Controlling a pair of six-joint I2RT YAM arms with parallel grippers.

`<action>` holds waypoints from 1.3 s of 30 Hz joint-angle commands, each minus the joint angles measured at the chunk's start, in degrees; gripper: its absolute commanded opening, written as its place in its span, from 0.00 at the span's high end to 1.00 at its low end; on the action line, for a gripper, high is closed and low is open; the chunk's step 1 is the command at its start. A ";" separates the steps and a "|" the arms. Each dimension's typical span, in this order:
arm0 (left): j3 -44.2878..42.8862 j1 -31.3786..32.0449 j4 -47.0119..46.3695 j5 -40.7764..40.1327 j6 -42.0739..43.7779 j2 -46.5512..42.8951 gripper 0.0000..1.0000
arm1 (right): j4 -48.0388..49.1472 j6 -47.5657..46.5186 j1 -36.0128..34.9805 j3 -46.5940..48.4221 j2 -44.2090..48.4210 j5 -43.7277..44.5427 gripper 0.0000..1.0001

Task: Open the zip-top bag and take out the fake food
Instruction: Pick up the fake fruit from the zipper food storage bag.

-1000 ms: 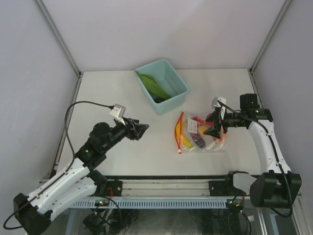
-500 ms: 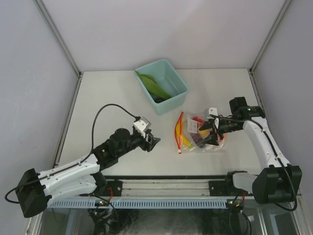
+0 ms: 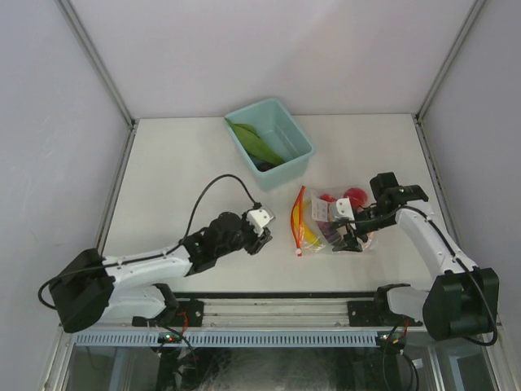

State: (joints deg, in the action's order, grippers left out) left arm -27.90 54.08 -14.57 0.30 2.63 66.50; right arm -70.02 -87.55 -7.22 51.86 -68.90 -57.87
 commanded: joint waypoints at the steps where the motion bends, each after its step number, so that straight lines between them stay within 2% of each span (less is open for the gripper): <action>1: -6.07 0.06 -7.74 1.04 -6.29 5.54 0.54 | 8.94 3.57 -1.02 -1.60 1.05 2.89 0.40; 9: -9.50 -1.40 -14.51 -2.12 -44.08 15.67 0.57 | 22.53 19.69 -0.61 -4.69 1.15 8.14 0.45; 16: -13.56 -1.45 -13.60 -0.70 -64.74 24.29 0.82 | 30.98 30.89 1.56 -7.39 2.79 9.23 0.49; 22: -16.92 -1.04 -9.16 -2.20 -68.04 28.11 0.83 | 35.17 37.90 1.64 -8.67 3.69 12.70 0.51; 31: -27.06 -1.00 5.75 -4.49 -69.16 33.46 0.76 | 37.63 40.28 1.51 -8.95 2.04 14.88 0.55; 36: -32.71 -1.00 14.08 -6.10 -68.73 36.03 0.63 | 37.63 40.51 1.58 -8.89 1.76 15.06 0.55; 39: -35.66 -1.00 19.26 -8.38 -68.55 36.62 0.52 | 37.85 40.60 1.60 -8.90 1.69 15.19 0.55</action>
State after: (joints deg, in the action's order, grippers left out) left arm -58.00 52.86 -3.55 -4.51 -65.49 102.69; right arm -34.09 -48.40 -5.69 42.85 -67.20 -42.57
